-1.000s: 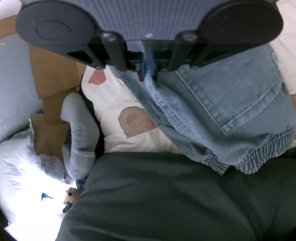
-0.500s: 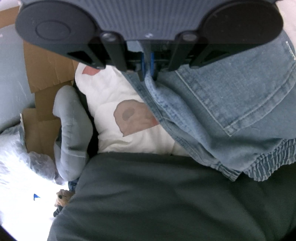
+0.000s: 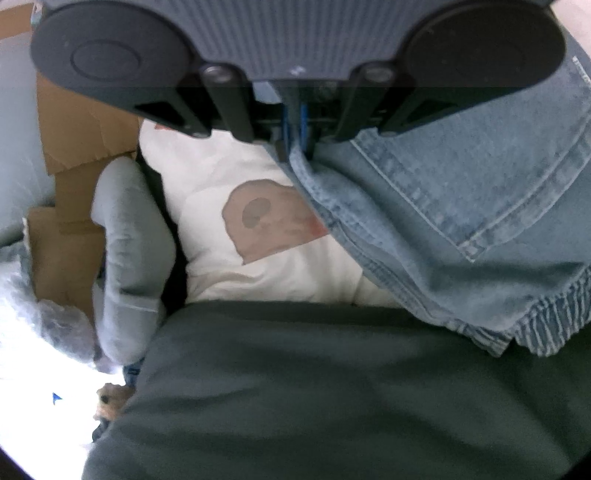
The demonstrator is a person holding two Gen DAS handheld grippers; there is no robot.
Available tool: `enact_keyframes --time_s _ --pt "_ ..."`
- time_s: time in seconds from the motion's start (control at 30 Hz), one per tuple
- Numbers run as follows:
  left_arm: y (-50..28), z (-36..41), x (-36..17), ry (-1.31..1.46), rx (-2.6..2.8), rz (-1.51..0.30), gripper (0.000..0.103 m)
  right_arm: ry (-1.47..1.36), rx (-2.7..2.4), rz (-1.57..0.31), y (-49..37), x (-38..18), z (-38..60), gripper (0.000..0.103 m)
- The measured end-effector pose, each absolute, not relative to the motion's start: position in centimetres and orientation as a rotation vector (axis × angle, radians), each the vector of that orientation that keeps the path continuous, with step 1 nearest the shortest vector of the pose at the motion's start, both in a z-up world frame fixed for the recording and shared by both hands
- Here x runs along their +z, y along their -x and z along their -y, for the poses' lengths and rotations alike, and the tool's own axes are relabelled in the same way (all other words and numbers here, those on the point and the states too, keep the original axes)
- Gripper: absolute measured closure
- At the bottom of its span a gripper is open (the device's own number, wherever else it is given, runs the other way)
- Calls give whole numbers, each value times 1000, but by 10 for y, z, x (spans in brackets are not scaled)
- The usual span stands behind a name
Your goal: Fold clothes
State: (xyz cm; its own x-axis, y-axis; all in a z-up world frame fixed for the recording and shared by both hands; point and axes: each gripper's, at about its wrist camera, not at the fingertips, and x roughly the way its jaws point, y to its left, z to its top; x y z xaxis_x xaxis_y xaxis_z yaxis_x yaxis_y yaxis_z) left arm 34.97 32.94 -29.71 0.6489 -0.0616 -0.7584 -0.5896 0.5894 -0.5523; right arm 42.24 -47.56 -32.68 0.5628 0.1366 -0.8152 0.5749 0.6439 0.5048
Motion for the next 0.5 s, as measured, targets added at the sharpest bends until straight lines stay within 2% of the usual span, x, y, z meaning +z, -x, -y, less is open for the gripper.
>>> enact_keyframes --time_s 0.5 --pt "-391 -330 -312 877 320 -866 97 -863 -307 -908 -444 -347 468 94"
